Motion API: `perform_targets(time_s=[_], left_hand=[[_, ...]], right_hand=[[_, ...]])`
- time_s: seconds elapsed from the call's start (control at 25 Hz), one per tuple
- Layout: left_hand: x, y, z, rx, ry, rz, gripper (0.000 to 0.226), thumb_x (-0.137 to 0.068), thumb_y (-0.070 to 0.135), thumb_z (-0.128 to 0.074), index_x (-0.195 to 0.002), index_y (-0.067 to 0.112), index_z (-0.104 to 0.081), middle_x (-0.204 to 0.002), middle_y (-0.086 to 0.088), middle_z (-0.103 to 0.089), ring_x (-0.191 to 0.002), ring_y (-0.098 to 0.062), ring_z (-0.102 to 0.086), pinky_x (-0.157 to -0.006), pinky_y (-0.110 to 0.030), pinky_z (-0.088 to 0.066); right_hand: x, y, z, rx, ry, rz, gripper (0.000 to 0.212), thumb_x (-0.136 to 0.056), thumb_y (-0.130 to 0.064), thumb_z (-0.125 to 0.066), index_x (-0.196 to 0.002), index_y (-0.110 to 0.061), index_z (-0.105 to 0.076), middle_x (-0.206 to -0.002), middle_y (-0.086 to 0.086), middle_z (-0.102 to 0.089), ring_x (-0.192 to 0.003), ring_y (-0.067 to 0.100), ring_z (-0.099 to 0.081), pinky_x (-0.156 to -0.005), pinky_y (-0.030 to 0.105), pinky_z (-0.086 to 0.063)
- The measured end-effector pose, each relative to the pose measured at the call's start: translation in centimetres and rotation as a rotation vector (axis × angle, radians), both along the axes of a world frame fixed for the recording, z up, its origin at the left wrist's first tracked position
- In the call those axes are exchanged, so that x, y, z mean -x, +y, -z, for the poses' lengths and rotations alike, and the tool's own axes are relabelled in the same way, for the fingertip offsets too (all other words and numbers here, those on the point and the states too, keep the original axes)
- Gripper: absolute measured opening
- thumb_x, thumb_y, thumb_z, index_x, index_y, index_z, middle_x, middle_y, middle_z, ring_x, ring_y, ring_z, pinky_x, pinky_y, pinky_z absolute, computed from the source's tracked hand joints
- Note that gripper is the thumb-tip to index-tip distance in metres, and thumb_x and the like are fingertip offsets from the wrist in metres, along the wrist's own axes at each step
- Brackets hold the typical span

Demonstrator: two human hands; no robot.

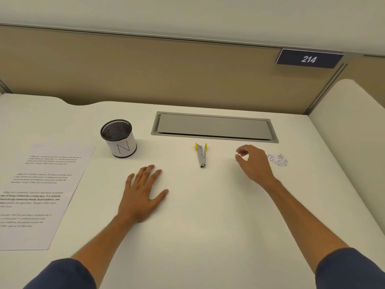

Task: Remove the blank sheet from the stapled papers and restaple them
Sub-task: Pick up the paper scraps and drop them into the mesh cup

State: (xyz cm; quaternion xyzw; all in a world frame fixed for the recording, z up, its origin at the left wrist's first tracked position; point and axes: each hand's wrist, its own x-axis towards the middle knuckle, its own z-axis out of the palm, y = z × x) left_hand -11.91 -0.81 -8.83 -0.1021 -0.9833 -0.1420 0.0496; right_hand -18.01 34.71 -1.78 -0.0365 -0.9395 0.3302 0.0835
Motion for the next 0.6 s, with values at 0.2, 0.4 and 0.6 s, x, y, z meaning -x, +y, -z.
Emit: perform_targets(time_s=[0.2, 0.4, 0.6], left_hand=[[-0.1, 0.3, -0.3, 0.001, -0.006, -0.006, 0.07, -0.088, 0.069, -0.025, -0.149, 0.034, -0.032, -0.16, 0.008, -0.022, -0.148, -0.012, -0.015, -0.119, -0.041, -0.008], [-0.3, 0.8, -0.4, -0.015, -0.02, -0.022, 0.073, -0.087, 0.068, -0.025, -0.15, 0.032, -0.03, -0.16, 0.007, -0.021, -0.148, -0.013, -0.014, -0.12, -0.043, -0.008], [-0.8, 3.4, 0.1, 0.017, -0.042, -0.121, 0.084, -0.085, 0.069, -0.021, -0.153, 0.021, -0.026, -0.162, 0.0, -0.015, -0.15, -0.018, -0.007, -0.119, -0.049, -0.002]], right_hand=[[-2.6, 7.5, 2.4, -0.41, -0.134, 0.087, 0.052, -0.093, -0.042, -0.056, -0.133, -0.011, -0.05, -0.14, 0.006, -0.049, -0.134, 0.027, -0.04, -0.105, 0.042, -0.033], [-1.3, 11.0, 4.2, -0.433, -0.165, 0.108, 0.072, -0.091, -0.054, -0.049, -0.142, -0.004, -0.037, -0.145, 0.013, -0.04, -0.135, 0.03, -0.037, -0.108, 0.047, -0.033], [1.2, 12.8, 4.2, -0.513, -0.158, 0.001, 0.07, -0.096, -0.054, -0.034, -0.145, -0.005, -0.032, -0.153, 0.012, -0.032, -0.142, 0.026, -0.029, -0.117, 0.047, -0.018]])
